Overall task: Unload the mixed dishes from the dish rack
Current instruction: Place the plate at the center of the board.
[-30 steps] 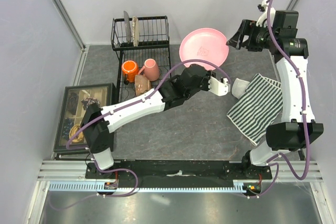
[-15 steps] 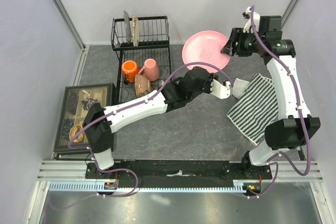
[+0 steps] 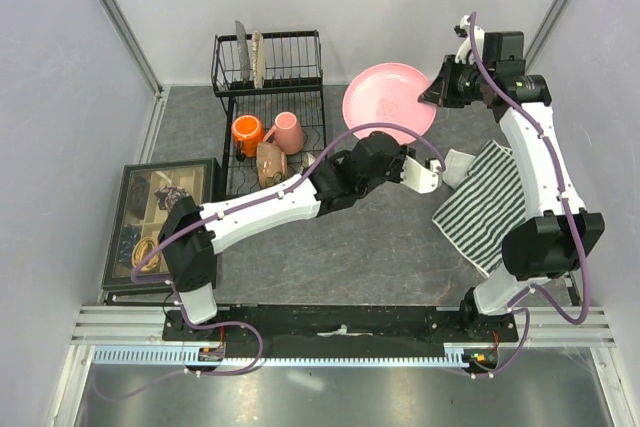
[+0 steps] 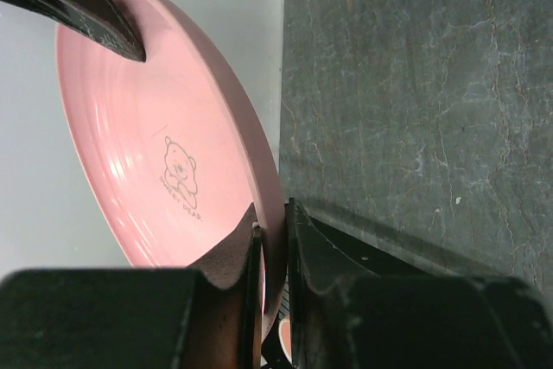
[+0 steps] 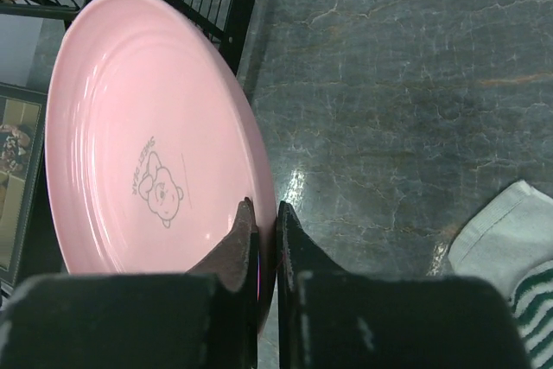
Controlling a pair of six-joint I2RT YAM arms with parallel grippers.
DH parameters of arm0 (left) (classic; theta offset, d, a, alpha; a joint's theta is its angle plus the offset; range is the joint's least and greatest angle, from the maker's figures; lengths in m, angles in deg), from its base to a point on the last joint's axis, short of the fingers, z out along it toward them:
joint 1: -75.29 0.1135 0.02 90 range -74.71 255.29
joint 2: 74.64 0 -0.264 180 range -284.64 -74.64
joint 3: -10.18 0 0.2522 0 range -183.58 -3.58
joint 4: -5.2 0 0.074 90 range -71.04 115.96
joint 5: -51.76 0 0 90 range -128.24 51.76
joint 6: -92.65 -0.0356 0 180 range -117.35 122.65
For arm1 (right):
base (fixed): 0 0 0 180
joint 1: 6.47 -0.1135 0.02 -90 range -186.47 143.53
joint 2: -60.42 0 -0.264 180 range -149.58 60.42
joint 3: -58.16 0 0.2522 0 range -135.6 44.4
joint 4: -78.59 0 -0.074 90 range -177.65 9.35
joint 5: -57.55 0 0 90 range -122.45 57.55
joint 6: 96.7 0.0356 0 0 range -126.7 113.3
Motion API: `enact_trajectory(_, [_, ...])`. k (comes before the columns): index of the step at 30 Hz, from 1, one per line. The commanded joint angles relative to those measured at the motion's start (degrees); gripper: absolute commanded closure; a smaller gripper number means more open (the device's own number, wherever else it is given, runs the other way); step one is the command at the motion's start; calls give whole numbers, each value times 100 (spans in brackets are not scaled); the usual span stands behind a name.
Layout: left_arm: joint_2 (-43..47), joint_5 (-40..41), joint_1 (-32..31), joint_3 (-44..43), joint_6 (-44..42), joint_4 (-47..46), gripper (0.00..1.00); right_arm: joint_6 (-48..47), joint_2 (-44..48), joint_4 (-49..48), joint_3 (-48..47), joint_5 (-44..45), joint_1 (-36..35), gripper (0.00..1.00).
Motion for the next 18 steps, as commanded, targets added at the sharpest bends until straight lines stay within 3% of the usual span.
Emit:
enact_trajectory(1, [152,248,-20,10,-95,-759,77,-495,-220,-113,-62,372,33,100])
enact_trajectory(2, [160,266,-20,37,-77,-812,73,-495,-246,-140,-80,398,33,100])
enact_trajectory(3, [186,301,-12,63,-69,-856,62,-495,-316,-149,-97,416,33,100])
enact_trajectory(5, [222,345,-3,107,-51,-971,53,-504,-387,-166,-158,477,41,100])
enact_trajectory(9, [318,468,67,151,72,-1033,22,-521,-658,-210,-273,548,50,100])
enact_trajectory(12, [450,530,181,213,186,-1182,13,-548,-896,-306,-343,653,50,100])
enact_trajectory(18, [854,582,427,616,476,-1138,11,-539,-1581,-754,-405,662,68,100])
